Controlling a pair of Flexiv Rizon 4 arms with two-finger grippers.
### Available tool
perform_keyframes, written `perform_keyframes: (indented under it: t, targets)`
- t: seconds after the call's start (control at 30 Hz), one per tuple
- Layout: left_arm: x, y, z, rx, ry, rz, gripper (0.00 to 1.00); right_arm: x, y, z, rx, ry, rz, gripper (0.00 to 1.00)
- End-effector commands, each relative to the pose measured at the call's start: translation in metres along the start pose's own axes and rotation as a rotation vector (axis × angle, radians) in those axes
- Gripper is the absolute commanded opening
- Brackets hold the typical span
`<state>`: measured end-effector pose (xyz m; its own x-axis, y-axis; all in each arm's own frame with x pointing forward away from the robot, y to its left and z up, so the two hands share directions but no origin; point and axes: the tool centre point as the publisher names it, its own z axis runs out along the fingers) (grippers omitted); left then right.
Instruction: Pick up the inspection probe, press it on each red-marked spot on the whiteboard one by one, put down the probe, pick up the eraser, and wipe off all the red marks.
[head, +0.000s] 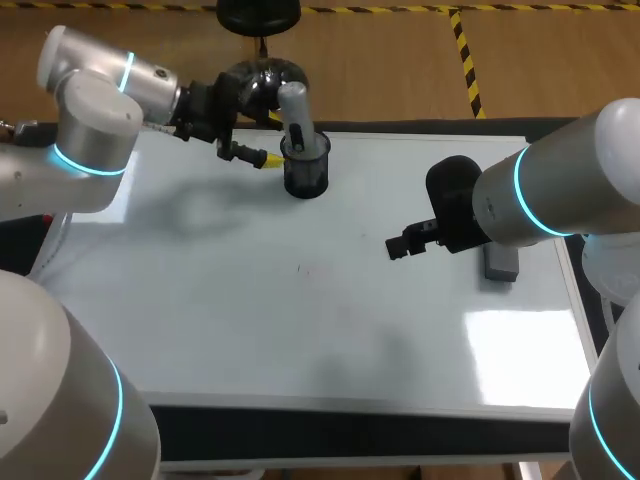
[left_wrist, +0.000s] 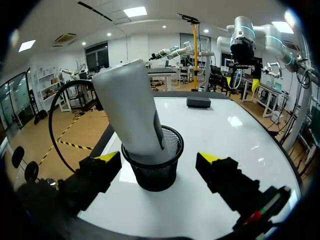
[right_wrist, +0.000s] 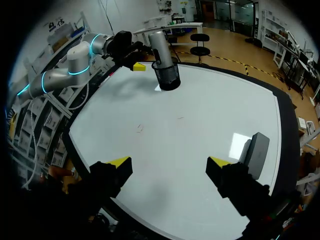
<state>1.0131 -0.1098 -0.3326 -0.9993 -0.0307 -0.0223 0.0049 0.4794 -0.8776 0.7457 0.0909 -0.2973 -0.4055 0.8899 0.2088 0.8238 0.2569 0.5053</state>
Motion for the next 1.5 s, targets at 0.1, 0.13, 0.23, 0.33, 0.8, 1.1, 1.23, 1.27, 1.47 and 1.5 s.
perform_keyframes:
  t: [0.1,0.13,0.23,0.33,0.8,1.1,1.23,1.27,1.47,1.5]
  targets:
    - [0.007,0.0,-0.006,0.005,-0.014,0.007,1.0,0.0,0.0,0.0,0.0,0.001,0.0,1.0]
    - [0.007,0.0,-0.006,0.005,-0.014,0.009,1.0,0.0,0.0,0.0,0.0,0.001,0.0,1.0]
    - [0.006,0.0,-0.009,0.005,-0.017,0.013,1.0,0.0,0.0,0.0,0.0,0.001,0.0,1.0]
    - [0.006,0.0,-0.01,0.006,-0.019,0.014,1.0,0.0,0.0,0.0,0.0,0.001,0.0,1.0]
    - [0.014,-0.009,-0.021,0.032,-0.012,0.039,1.0,0.0,0.0,0.0,0.0,0.001,0.0,1.0]
    - [0.027,-0.011,-0.033,0.022,-0.025,0.042,1.0,0.0,0.0,0.0,0.0,0.001,0.0,1.0]
    - [0.036,-0.011,-0.043,0.023,-0.038,0.039,1.0,0.0,0.0,0.0,0.0,0.001,0.0,1.0]
    - [0.038,-0.01,-0.045,0.012,-0.05,0.037,1.0,0.0,0.0,0.0,0.0,0.001,0.0,1.0]
    - [0.052,-0.007,-0.061,-0.005,-0.085,0.026,1.0,0.0,0.0,0.0,0.0,0.001,0.0,1.0]
    - [0.055,-0.006,-0.065,-0.01,-0.094,0.023,1.0,0.0,0.0,0.0,0.0,0.001,0.0,1.0]
